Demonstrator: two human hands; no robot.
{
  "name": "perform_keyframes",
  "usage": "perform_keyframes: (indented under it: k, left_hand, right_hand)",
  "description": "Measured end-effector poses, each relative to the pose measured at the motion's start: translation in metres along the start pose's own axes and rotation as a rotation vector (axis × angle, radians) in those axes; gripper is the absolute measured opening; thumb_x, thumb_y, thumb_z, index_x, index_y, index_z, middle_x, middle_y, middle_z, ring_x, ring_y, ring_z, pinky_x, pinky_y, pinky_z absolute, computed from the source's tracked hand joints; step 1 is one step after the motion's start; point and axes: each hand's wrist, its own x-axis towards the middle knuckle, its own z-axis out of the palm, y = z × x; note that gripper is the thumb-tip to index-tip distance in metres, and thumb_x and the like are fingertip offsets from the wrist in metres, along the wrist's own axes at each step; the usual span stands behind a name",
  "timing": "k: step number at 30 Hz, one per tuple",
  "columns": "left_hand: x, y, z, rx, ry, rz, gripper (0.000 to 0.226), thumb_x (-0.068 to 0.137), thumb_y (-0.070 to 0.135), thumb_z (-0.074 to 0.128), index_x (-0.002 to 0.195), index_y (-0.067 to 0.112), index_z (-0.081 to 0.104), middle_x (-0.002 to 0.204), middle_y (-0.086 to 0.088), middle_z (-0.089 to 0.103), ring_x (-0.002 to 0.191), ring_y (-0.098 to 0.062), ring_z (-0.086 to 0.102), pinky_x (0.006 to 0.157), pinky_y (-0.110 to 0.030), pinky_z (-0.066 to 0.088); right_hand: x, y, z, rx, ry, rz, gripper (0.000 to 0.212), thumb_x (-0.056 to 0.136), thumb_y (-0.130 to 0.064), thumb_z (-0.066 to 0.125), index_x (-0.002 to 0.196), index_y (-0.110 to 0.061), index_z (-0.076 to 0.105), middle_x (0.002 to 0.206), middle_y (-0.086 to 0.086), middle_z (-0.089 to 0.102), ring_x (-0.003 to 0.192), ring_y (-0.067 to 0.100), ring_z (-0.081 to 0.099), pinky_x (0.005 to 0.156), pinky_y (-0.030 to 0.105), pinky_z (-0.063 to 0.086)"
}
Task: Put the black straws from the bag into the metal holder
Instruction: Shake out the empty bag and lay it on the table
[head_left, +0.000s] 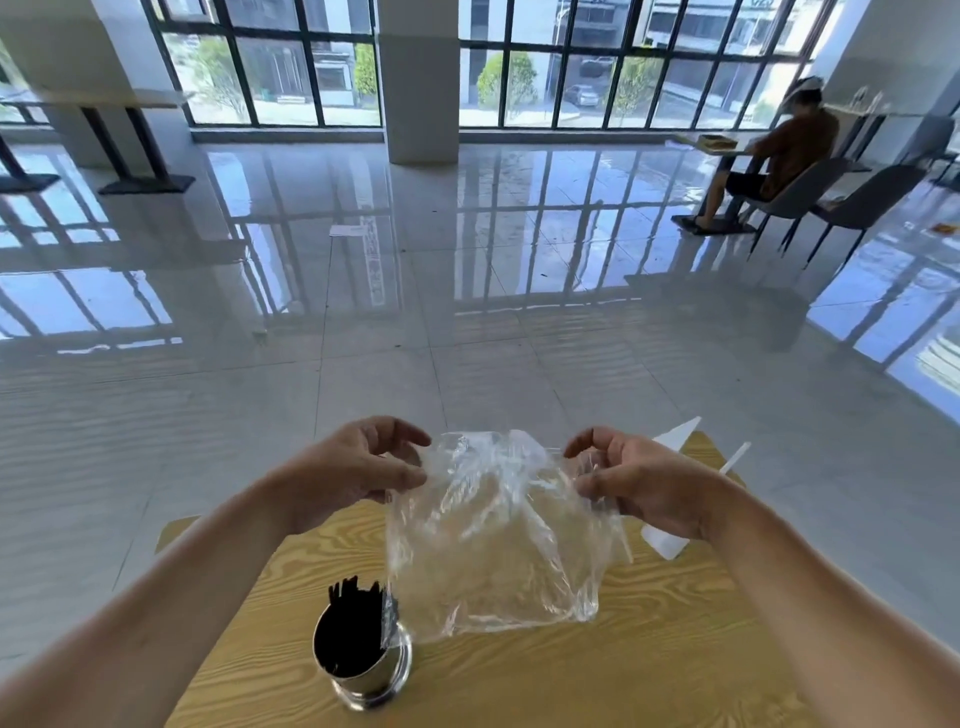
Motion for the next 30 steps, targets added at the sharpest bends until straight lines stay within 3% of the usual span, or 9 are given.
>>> perform_keyframes:
  k: [3, 6, 11, 13, 16, 20, 24, 27, 30]
  left_hand:
    - [0.014, -0.002, 0.013, 0.022, -0.031, -0.014, 0.054, 0.084, -0.012, 0.076, 0.128, 0.016, 0.061, 0.081, -0.009, 0.063, 0.074, -0.017, 0.06, 0.062, -0.026, 0.051]
    - [0.033, -0.008, 0.024, 0.16, -0.068, -0.054, 0.035, 0.087, -0.014, 0.071, 0.116, 0.006, 0.066, 0.073, -0.004, 0.067, 0.068, -0.016, 0.06, 0.061, -0.026, 0.049]
    - [0.068, -0.036, 0.053, 0.642, 0.089, -0.016, 0.017, 0.085, -0.002, 0.076, 0.077, -0.004, 0.061, 0.061, 0.008, 0.066, 0.058, -0.011, 0.06, 0.055, -0.024, 0.051]
    - [0.079, -0.05, 0.068, 0.857, 0.174, 0.048, 0.021, 0.085, 0.011, 0.073, 0.071, 0.007, 0.057, 0.062, 0.006, 0.062, 0.06, -0.016, 0.055, 0.056, -0.029, 0.047]
    - [0.093, -0.067, 0.081, 1.072, 0.288, 0.161, 0.02, 0.084, 0.017, 0.065, 0.069, 0.018, 0.051, 0.068, 0.006, 0.06, 0.061, -0.019, 0.055, 0.053, -0.032, 0.04]
    - [0.105, -0.09, 0.103, 1.357, 0.351, 0.319, 0.019, 0.079, 0.005, 0.071, 0.079, 0.016, 0.056, 0.081, -0.006, 0.063, 0.065, -0.035, 0.068, 0.05, -0.034, 0.048]
    - [0.115, -0.125, 0.125, 1.499, 0.333, 0.407, 0.033, 0.058, -0.011, 0.079, 0.078, 0.011, 0.064, 0.075, -0.009, 0.059, 0.052, -0.03, 0.062, 0.034, -0.032, 0.047]
    - [0.121, -0.166, 0.138, 1.551, 0.21, 0.413, 0.037, 0.049, -0.013, 0.083, 0.073, 0.01, 0.068, 0.073, -0.01, 0.06, 0.05, -0.026, 0.059, 0.029, -0.031, 0.046]
    - [0.122, -0.211, 0.159, 1.597, 0.046, 0.243, 0.041, 0.049, -0.007, 0.09, 0.079, 0.015, 0.073, 0.082, -0.008, 0.064, 0.059, -0.022, 0.064, 0.036, -0.031, 0.053]
  right_hand:
    - [-0.004, 0.01, -0.014, -0.119, 0.043, 0.012, 0.053, 0.094, 0.009, 0.072, 0.136, -0.022, 0.06, 0.069, -0.005, 0.06, 0.063, 0.007, 0.06, 0.064, 0.023, 0.056]
    - [-0.002, 0.023, -0.027, -0.344, 0.144, 0.024, 0.03, 0.093, 0.004, 0.075, 0.117, -0.013, 0.072, 0.069, -0.003, 0.062, 0.063, 0.01, 0.063, 0.062, 0.03, 0.056]
    - [0.002, 0.057, -0.049, -0.709, 0.295, 0.086, 0.014, 0.087, -0.01, 0.077, 0.078, -0.02, 0.072, 0.077, -0.003, 0.075, 0.068, 0.01, 0.064, 0.063, 0.029, 0.054]
    - [0.006, 0.072, -0.051, -0.842, 0.342, 0.084, 0.01, 0.086, -0.014, 0.069, 0.078, -0.021, 0.068, 0.079, -0.005, 0.072, 0.064, 0.006, 0.058, 0.055, 0.017, 0.045]
    - [0.016, 0.09, -0.057, -1.017, 0.418, 0.047, 0.006, 0.088, -0.018, 0.064, 0.093, -0.021, 0.066, 0.084, -0.009, 0.062, 0.073, 0.009, 0.058, 0.057, 0.027, 0.045]
    - [0.035, 0.111, -0.064, -1.096, 0.576, -0.109, 0.013, 0.089, -0.012, 0.064, 0.088, -0.022, 0.054, 0.084, -0.008, 0.058, 0.075, 0.021, 0.059, 0.056, 0.034, 0.042]
    - [0.052, 0.15, -0.073, -1.308, 0.656, -0.433, 0.026, 0.072, 0.007, 0.073, 0.089, -0.011, 0.063, 0.078, 0.007, 0.062, 0.065, 0.032, 0.064, 0.05, 0.039, 0.052]
    - [0.064, 0.192, -0.08, -1.426, 0.592, -0.513, 0.025, 0.066, 0.013, 0.07, 0.082, -0.006, 0.067, 0.075, 0.014, 0.064, 0.057, 0.033, 0.062, 0.045, 0.041, 0.054]
    - [0.068, 0.245, -0.077, -1.48, 0.393, -0.349, 0.034, 0.062, 0.017, 0.075, 0.08, -0.011, 0.069, 0.076, 0.01, 0.067, 0.058, 0.028, 0.064, 0.045, 0.037, 0.054]
